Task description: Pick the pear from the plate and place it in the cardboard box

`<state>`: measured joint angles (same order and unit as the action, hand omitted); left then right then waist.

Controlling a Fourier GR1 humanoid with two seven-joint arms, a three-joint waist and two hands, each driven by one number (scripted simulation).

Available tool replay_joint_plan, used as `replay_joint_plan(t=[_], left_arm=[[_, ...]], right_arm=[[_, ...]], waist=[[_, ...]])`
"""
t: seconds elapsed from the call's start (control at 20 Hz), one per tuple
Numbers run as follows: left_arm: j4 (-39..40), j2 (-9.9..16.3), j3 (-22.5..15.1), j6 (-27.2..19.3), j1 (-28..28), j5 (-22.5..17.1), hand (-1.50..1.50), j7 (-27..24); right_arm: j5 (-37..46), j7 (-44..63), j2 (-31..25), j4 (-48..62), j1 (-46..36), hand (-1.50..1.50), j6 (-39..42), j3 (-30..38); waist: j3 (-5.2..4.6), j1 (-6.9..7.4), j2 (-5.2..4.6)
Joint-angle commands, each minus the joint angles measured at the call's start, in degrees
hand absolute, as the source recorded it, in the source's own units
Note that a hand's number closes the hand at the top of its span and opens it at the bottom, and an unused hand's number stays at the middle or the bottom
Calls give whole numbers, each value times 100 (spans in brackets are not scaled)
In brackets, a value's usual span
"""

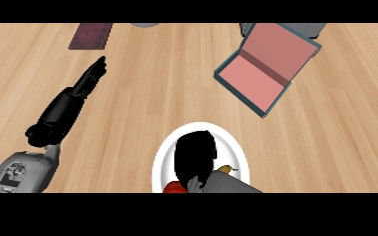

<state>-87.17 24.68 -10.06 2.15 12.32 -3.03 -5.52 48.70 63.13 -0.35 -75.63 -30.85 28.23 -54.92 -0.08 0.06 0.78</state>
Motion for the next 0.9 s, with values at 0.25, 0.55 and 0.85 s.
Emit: replay_joint_plan(t=[0.25, 0.55, 0.85], left_arm=[[-81, -59, 44, 171, 260, -12, 0, 132], [8, -134, -55, 175, 306, 122, 0, 26], [139, -233, 88, 194, 347, 91, 0, 94]], right_arm=[[-30, -1517, 35, 366, -1021, 150, -1466, 356], [-262, -3044, 34, 979, -2024, 150, -2824, 1059], [-431, -2893, 35, 1120, -3255, 150, -3064, 1146]], waist=[[21, 282, -155], [12, 389, -189], [4, 204, -103]])
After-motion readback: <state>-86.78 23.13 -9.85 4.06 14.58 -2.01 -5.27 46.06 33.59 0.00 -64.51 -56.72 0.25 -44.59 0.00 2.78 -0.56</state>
